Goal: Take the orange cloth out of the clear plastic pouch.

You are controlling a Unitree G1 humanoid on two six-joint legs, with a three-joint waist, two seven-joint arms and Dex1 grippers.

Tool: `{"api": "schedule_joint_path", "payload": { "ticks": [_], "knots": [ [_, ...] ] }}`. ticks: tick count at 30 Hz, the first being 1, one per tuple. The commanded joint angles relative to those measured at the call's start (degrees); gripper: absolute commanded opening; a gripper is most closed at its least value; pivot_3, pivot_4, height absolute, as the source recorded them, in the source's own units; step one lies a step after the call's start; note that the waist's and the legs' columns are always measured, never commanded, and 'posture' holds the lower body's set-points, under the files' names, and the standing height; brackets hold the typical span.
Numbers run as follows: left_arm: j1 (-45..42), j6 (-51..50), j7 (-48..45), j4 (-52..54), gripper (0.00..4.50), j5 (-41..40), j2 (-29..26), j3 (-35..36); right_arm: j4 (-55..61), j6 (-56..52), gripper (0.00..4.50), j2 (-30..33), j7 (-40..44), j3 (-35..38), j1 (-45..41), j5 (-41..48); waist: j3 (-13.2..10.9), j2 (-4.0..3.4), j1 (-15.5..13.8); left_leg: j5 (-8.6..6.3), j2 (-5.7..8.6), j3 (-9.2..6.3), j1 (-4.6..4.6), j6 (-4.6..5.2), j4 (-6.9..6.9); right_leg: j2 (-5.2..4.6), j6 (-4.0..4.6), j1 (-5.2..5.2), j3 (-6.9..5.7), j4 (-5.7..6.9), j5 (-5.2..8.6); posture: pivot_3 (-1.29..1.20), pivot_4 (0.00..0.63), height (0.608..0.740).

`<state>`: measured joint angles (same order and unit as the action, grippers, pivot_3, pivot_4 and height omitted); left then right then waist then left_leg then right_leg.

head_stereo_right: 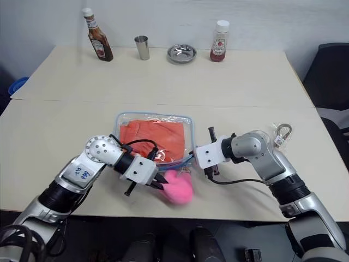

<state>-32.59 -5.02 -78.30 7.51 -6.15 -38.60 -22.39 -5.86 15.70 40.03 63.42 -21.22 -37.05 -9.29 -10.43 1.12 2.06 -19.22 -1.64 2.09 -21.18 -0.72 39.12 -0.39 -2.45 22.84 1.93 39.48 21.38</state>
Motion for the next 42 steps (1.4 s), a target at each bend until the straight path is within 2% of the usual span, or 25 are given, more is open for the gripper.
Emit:
{"api": "schedule_joint_path", "payload": {
  "ticks": [1, 9, 14, 19, 21, 27, 28, 31, 35, 39, 42],
  "knots": [
    [2.5, 0.3, 0.8, 1.7, 0.0, -1.0, -3.5, 4.3, 0.6, 1.6, 0.02, 1.6, 1.1, 2.0, -0.9, 1.4, 0.0, 0.0, 0.0, 0.0, 0.0, 0.0, 0.0, 0.0, 0.0, 0.0, 0.0, 0.0, 0.0, 0.0, 0.0, 0.0, 0.15, 0.74],
    [14.8, -6.0, 7.2, 4.6, 0.0, -5.3, -12.2, 18.3, -1.7, 6.8, 0.02, 4.9, 2.0, 3.8, -0.6, 2.4, 0.0, -0.01, 0.2, -0.04, 0.0, -0.01, 0.0, 0.08, -0.02, -0.05, 0.01, 0.0, -0.03, 0.0, 0.0, 0.0, 0.15, 0.74],
    [25.7, -13.4, 11.7, 4.9, 0.0, -10.3, -16.1, 34.0, -2.5, 10.5, 0.02, 8.1, 2.7, 5.2, 1.4, 4.1, 0.0, -0.02, 0.6, -0.09, -0.01, -0.03, 0.0, 0.16, -0.06, -0.04, 0.02, 0.01, -0.06, -0.02, 0.01, 0.0, 0.15, 0.74],
    [30.5, -16.3, 15.0, -0.4, 0.0, -13.0, -17.4, 46.3, -2.2, 14.0, 0.02, 10.4, 5.3, 6.6, 3.6, 8.5, 0.0, -0.03, 0.9, -0.17, 0.0, -0.03, 0.0, 0.3, -0.07, -0.06, 0.02, 0.0, -0.09, -0.03, 0.01, 0.0, 0.15, 0.74],
    [30.3, -16.4, 16.1, -1.9, 0.0, -12.9, -17.2, 47.1, -1.7, 14.1, 0.02, 10.8, 6.8, 6.7, 4.3, 11.1, 0.0, -0.03, 0.9, -0.19, 0.0, -0.04, 0.0, 0.31, -0.08, -0.06, 0.02, 0.0, -0.12, -0.05, 0.01, 0.0, 0.15, 0.74],
    [29.5, -21.1, 18.3, 3.5, 0.0, -16.1, -13.6, 42.1, -1.5, 13.6, 0.02, 9.5, 7.8, 5.7, 4.6, 12.1, 0.0, -0.03, 0.9, -0.19, 0.02, -0.04, -0.01, 0.29, -0.08, -0.1, 0.02, 0.0, -0.12, -0.03, 0.01, 0.0, 0.15, 0.74],
    [29.4, -21.6, 18.5, 3.8, 0.0, -16.2, -13.4, 41.6, -1.6, 12.8, 0.23, 9.4, 8.0, 5.7, 4.5, 12.4, 0.0, -0.03, 0.9, -0.19, 0.01, -0.04, -0.01, 0.29, -0.08, -0.09, 0.02, 0.0, -0.12, -0.03, 0.01, 0.0, 0.15, 0.74],
    [29.2, -23.7, 18.2, 3.3, 0.83, -18.2, -13.2, 41.4, -1.3, 10.7, 0.99, 9.7, 8.7, 6.0, 4.9, 13.1, 0.0, -0.03, 1.0, -0.19, 0.01, -0.04, 0.0, 0.29, -0.08, -0.09, 0.02, 0.0, -0.12, -0.02, 0.01, 0.0, 0.15, 0.74],
    [29.7, -24.5, 18.7, 1.7, 2.12, -18.9, -14.0, 43.1, 1.3, 7.4, 2.33, 11.0, 8.4, 7.9, 7.2, 14.5, 0.0, -0.03, 1.0, -0.19, 0.0, -0.04, 0.01, 0.29, -0.11, -0.08, 0.02, 0.0, -0.13, -0.03, 0.01, 0.0, 0.15, 0.74],
    [27.7, -31.3, 20.1, -2.5, 3.39, -23.8, -14.4, 48.5, 9.3, -3.2, 3.72, 13.1, 8.0, 11.7, 12.9, 20.3, 0.0, -0.05, 0.9, -0.19, 0.0, -0.05, -0.01, 0.29, -0.11, -0.09, 0.02, 0.0, -0.13, -0.04, 0.01, 0.0, 0.15, 0.74],
    [23.8, -37.7, 20.8, -5.9, 3.39, -28.9, -14.9, 52.2, 15.1, -10.1, 3.72, 13.5, 6.4, 14.7, 16.3, 23.7, 0.0, -0.05, 0.8, -0.19, 0.0, -0.08, -0.02, 0.29, -0.1, -0.09, 0.02, -0.01, -0.16, -0.03, 0.01, 0.0, 0.15, 0.74]
  ]
}}
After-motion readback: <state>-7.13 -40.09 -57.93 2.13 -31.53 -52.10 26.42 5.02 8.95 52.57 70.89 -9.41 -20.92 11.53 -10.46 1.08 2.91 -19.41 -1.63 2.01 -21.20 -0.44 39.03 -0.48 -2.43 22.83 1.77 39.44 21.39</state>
